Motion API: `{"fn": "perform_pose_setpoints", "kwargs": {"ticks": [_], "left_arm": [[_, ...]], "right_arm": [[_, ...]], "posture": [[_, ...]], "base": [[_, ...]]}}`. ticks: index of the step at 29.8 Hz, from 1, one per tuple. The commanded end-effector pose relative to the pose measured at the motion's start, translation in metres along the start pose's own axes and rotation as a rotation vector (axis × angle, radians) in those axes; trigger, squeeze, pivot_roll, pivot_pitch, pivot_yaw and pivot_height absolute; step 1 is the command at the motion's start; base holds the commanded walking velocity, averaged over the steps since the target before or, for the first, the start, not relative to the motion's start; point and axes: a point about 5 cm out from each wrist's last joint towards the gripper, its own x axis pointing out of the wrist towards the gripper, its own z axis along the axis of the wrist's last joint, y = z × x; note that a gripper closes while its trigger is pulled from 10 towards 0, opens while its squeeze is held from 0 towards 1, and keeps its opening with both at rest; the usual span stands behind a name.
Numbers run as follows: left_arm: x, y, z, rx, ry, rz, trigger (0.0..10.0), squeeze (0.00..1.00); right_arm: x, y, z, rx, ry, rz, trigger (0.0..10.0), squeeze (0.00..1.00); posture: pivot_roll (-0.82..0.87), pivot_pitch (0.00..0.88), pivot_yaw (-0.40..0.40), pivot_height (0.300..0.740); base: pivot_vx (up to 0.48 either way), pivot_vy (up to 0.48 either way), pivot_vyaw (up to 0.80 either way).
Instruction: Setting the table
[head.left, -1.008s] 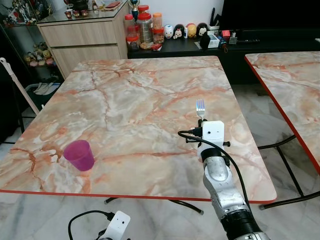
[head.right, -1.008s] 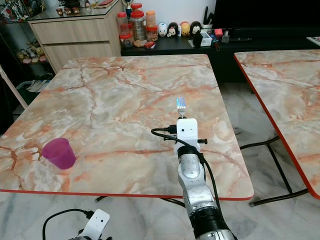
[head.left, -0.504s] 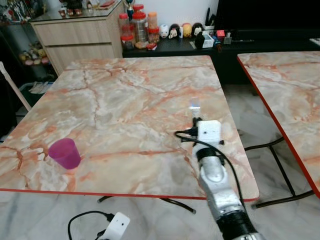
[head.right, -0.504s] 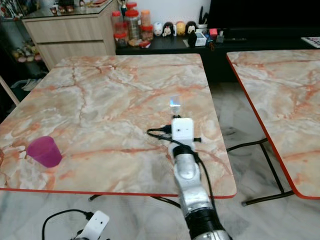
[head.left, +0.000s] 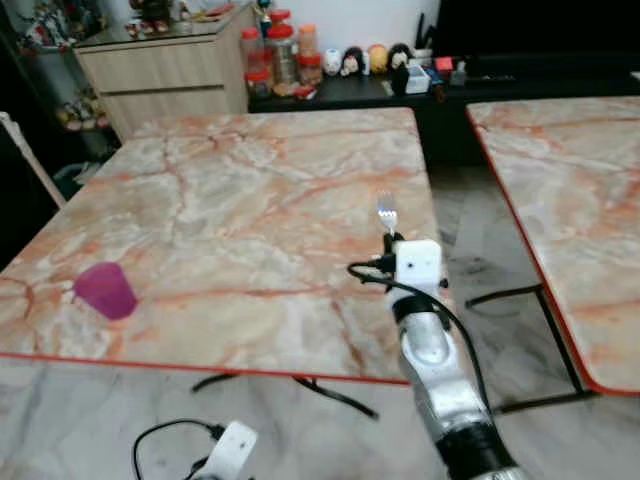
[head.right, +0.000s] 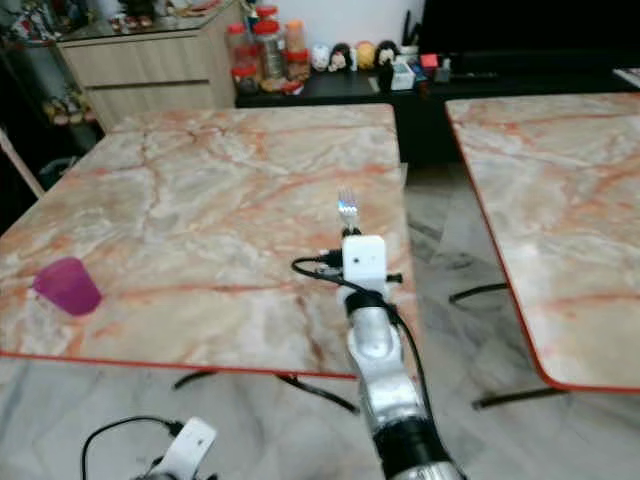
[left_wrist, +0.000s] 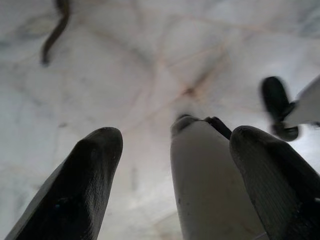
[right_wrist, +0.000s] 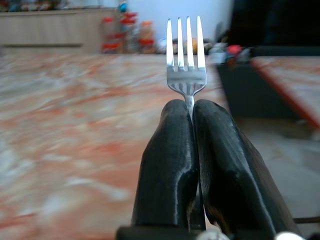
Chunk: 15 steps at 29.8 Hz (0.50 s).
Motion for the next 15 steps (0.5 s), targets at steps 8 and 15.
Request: {"fn": "perform_pose_setpoints", "kwargs": {"ticks": [8, 15], "left_arm": [[-0.001, 0.024, 0.01, -0.214, -0.051, 0.083, 10.0, 0.0], [-0.001, 0.024, 0.009, -0.266, -0.041, 0.086, 10.0, 0.0]], "right_arm": [[0.003, 0.007, 0.01, 0.013, -0.029, 0.018, 10.0, 0.0], [0.004, 0.007, 0.01, 0.015, -0.029, 0.015, 10.0, 0.0]], "posture": [[0.0, 0.0, 0.061, 0.74], [-0.01, 0.0, 0.06, 0.74]], "base": [[0.0, -0.349, 0.0], [0.0, -0.34, 0.0]]}}
